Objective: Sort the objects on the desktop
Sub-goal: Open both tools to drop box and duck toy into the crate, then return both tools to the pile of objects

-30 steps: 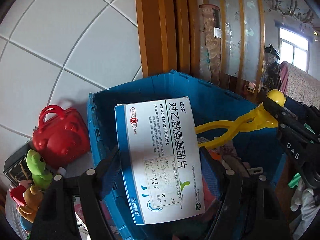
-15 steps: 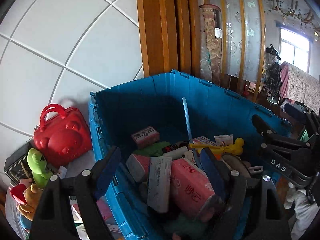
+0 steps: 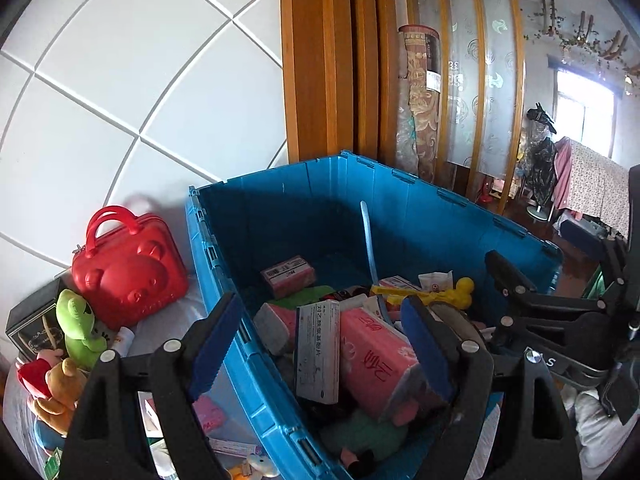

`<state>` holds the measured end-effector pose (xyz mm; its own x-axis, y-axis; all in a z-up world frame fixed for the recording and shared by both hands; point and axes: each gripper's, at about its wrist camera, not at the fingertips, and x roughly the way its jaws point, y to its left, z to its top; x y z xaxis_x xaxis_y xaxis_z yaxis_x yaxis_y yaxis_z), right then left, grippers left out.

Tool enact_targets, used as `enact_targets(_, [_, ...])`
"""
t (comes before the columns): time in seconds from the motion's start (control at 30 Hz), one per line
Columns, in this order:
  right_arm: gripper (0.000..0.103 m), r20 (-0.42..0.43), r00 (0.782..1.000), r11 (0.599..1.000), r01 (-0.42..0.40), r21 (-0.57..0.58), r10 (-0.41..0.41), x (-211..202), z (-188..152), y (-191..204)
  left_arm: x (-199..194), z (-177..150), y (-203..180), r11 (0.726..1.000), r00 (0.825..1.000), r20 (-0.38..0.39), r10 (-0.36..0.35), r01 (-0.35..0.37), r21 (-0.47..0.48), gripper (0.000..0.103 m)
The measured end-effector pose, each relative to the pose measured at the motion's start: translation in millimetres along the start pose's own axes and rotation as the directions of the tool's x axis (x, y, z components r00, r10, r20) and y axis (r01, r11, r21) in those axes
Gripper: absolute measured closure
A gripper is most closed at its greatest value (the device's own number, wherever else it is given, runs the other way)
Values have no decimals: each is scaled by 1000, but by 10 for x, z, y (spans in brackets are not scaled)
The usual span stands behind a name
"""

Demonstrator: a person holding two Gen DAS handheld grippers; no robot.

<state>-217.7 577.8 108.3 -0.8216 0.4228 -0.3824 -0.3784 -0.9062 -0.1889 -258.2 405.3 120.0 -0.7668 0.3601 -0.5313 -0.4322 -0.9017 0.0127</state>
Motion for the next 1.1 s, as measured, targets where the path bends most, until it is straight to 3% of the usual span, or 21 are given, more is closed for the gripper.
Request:
enact_targets(0.4, [0,16,998,998,-69,15,69,-448,-171,103,-371,-317,219,999,999,42,11,-9,-48,21])
enact_targets(0.53, [0,41,986,987,-161,15,160,-679,-332,365,-471,-615,551,995,999,24,32,-29,-99,21])
enact_targets(0.67, [0,56,959,960,-280,10,279,-855,-566,768,-534,-1054,950,984,993,-20,118,-120,-131,21])
enact_targets(0.77, [0,89,925,929,-371,-1,370,-1028,-778,1097,-528,-1438,1285,972,982,-82,170,-181,-152,21])
enact_targets(0.93, [0,113,862,870,-490,-64,494,-1282,-1083,1634,-441,-2077,1846,932,943,-231,238,-289,-219,21])
enact_targets(1.0, [0,132,913,922,-376,-92,385,-1323,-1223,1810,-395,-2298,2003,919,928,-278,248,-316,-234,21])
enact_targets(1.07, [0,150,918,930,-357,-87,366,-1349,-1313,1851,-349,-2528,2112,913,912,-322,256,-337,-230,21])
enact_targets(1.1, [0,151,906,919,-387,-82,395,-1369,-1363,1856,-328,-2627,2155,911,905,-343,252,-342,-233,21])
